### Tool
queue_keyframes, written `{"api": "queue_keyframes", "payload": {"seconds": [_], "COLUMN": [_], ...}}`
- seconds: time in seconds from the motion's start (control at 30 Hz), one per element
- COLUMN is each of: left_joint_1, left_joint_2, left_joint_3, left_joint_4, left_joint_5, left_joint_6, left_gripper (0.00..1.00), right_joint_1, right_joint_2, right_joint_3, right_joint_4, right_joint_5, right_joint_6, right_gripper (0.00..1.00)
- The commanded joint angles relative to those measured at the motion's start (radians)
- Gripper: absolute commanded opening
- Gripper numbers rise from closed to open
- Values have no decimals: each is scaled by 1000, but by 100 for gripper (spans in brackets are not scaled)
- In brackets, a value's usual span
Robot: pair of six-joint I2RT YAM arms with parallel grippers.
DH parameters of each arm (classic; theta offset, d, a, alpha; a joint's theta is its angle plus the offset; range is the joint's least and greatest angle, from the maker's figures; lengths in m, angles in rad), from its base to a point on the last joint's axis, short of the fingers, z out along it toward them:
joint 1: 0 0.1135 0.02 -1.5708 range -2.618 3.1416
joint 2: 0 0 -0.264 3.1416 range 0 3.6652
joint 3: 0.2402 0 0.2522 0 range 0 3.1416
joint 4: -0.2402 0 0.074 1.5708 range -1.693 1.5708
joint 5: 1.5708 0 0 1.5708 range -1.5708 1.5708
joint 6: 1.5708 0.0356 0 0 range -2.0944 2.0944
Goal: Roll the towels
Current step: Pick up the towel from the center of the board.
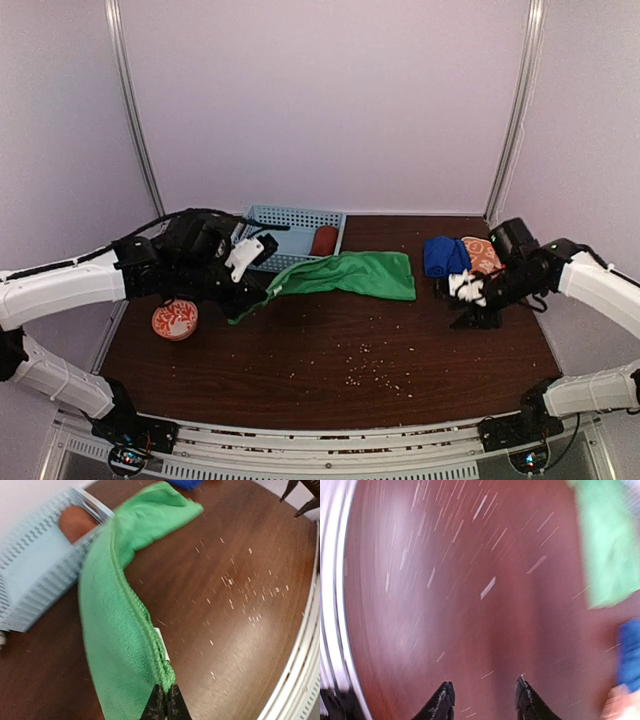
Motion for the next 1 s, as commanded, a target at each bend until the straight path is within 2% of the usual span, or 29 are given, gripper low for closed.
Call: {"api": "queue_keyframes", "payload": {"seconds": [0.0,0.1,0.2,0.4,0.57,0.7,0.97], "left_joint_1": [-44,-46,-46,-46,-46,-46,-46], "left_joint_2": [34,43,61,74,73,70,73], "left_joint_3": [-85,-84,-77,-86,-98,-119,-126], "left_joint_4": [-8,-26,-37,-6,-11,-9,5], "left_joint_5": [221,263,300,341,357,369,374], "left_joint_6": [-27,-12,2,-15,-20,-34,-44], "left_gripper": [0,0,0,0,0,0,0], "right_joint_1": [22,5,-15,-50,-51,-56,-56], "right_joint_2": [-24,-39,34,413,643,826,1116], "right_joint_3": [-222,-169,-57,237,420,614,927], "right_joint_4": [-82,-53,53,107,274,292,275], "right_joint_5": [335,320,260,87,134,129,140], "right_joint_6": [-167,-109,92,400,578,680,778], "right_gripper": [44,44,45,42,38,39,43]}}
